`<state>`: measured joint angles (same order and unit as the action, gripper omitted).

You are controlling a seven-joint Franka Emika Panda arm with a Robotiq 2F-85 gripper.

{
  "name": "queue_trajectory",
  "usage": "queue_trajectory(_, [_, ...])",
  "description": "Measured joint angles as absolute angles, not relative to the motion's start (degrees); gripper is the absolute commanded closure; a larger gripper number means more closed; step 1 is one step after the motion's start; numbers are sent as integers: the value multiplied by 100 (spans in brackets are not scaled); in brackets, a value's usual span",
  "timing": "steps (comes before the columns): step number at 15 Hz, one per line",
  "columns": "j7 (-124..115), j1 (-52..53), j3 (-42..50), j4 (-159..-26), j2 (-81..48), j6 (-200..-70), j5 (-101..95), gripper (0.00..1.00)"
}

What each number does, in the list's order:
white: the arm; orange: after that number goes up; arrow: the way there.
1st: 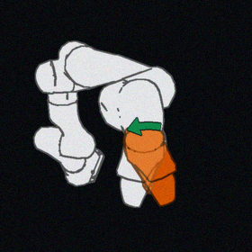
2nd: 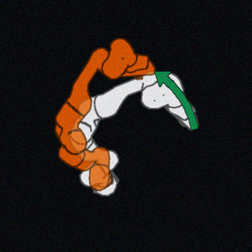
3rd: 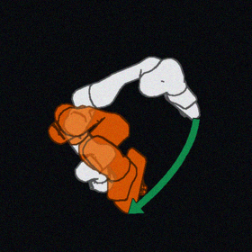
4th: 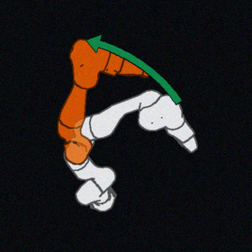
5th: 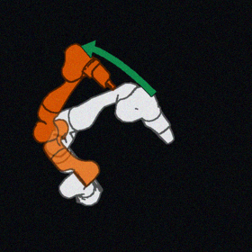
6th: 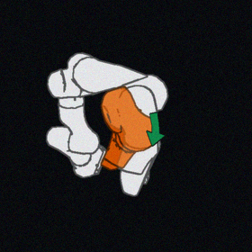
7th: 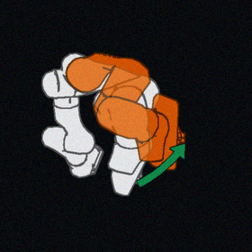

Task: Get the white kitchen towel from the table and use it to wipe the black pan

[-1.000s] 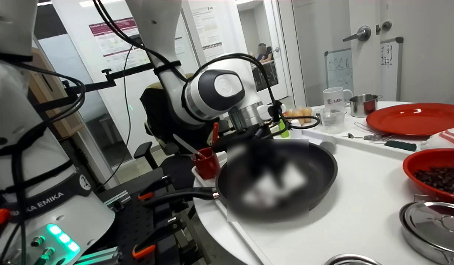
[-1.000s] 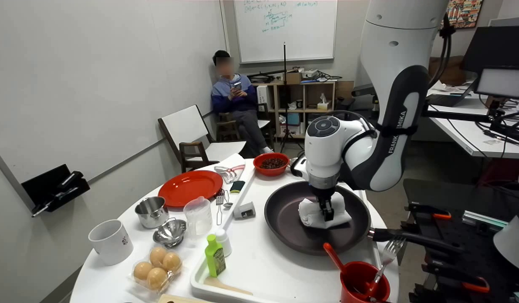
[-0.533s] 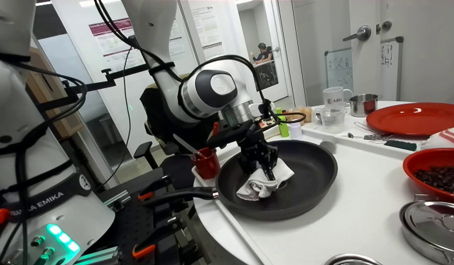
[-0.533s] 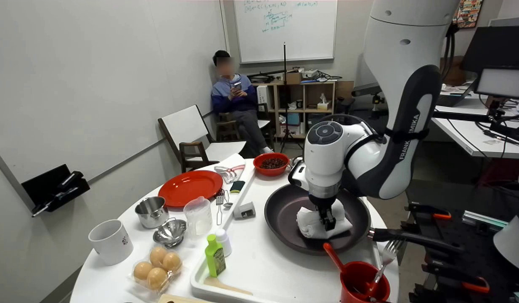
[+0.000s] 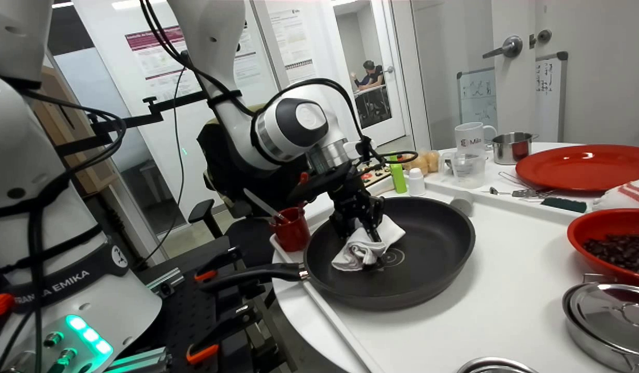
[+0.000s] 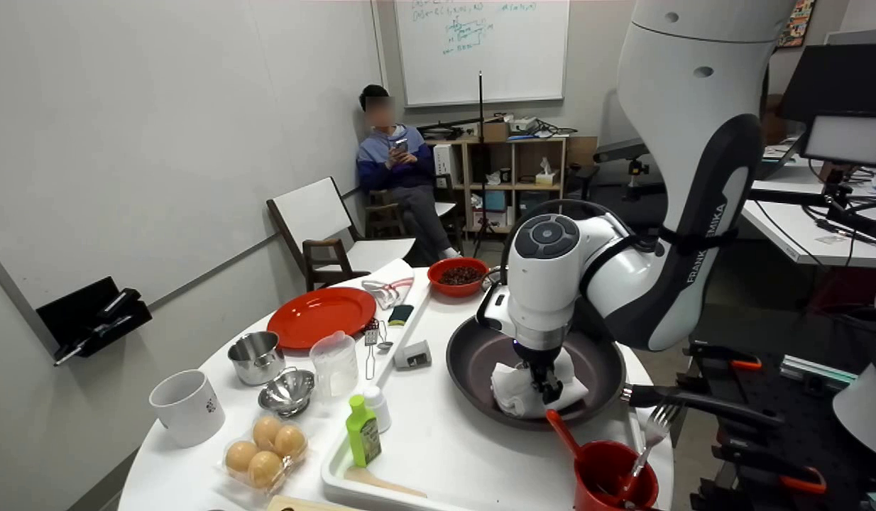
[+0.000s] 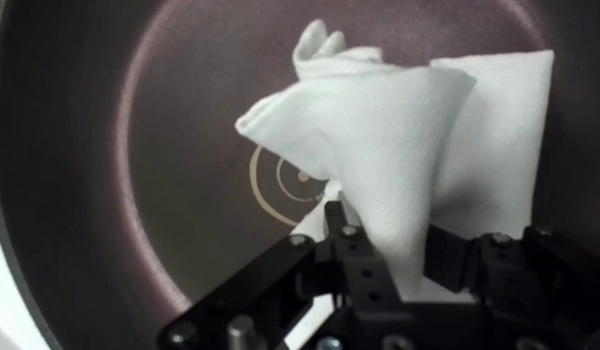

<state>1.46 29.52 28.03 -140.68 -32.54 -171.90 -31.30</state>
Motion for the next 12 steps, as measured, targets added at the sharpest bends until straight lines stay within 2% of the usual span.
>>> queue_trajectory(12, [62,2500,2825,-12944,-3724,-17191,-3110,91])
